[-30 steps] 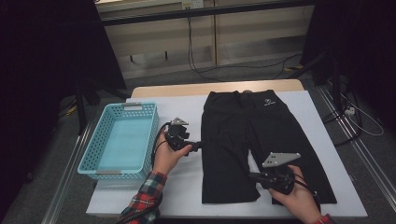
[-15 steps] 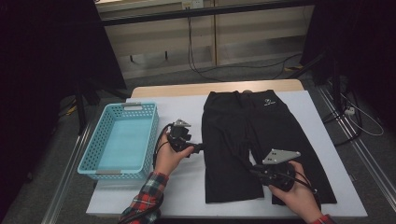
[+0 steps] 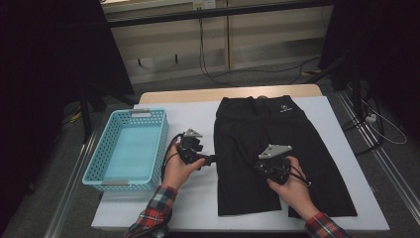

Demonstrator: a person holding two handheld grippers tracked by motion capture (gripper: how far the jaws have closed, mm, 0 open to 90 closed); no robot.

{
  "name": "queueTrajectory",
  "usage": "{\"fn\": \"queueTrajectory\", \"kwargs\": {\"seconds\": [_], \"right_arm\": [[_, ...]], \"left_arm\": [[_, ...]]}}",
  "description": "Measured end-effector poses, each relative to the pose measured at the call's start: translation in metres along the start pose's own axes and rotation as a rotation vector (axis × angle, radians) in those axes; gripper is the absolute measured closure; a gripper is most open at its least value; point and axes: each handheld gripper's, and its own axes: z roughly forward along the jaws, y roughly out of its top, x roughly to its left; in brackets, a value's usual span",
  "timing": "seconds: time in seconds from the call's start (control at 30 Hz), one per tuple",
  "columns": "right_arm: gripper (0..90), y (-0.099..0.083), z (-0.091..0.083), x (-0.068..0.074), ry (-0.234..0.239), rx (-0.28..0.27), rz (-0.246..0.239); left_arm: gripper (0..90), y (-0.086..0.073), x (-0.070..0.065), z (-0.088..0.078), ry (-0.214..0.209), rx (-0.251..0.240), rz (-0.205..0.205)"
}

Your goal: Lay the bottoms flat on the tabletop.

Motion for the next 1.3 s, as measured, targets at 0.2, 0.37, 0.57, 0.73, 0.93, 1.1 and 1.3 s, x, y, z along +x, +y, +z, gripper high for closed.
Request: {"fn": "queueTrajectory", "kwargs": {"seconds": [0.2, 0.37, 0.57, 0.73, 0.93, 1.1, 1.3], "right_arm": [[88.5, -0.003, -0.014, -0.011, -0.054, -0.032, 0.053], [87.9, -0.011, -0.014, -0.016, -0.042, -0.019, 0.082], [74.7, -0.008, -0.016, -0.01, -0.052, -0.038, 0.051], [64.2, -0.004, -0.02, 0.001, -0.037, -0.081, 0.021], [59.2, 0.0, -0.025, 0.014, 0.003, -0.114, -0.016], [57.2, 0.0, -0.027, 0.013, 0.003, -0.122, -0.011], [55.6, 0.002, -0.03, 0.019, 0.058, -0.154, -0.011]], "left_arm": [[24.0, -0.005, -0.003, -0.004, -0.015, -0.003, -0.001], [25.9, -0.009, -0.012, -0.001, -0.033, 0.0, 0.003], [31.0, -0.01, -0.021, 0.011, -0.023, 0.001, 0.043], [38.5, -0.007, -0.023, 0.018, -0.034, -0.012, 0.034], [45.3, -0.003, -0.028, 0.025, -0.021, 0.011, 0.05], [59.9, 0.0, -0.034, 0.028, 0.019, 0.024, 0.065], [76.8, 0.001, -0.033, 0.031, 0.015, 0.018, 0.028]]}}
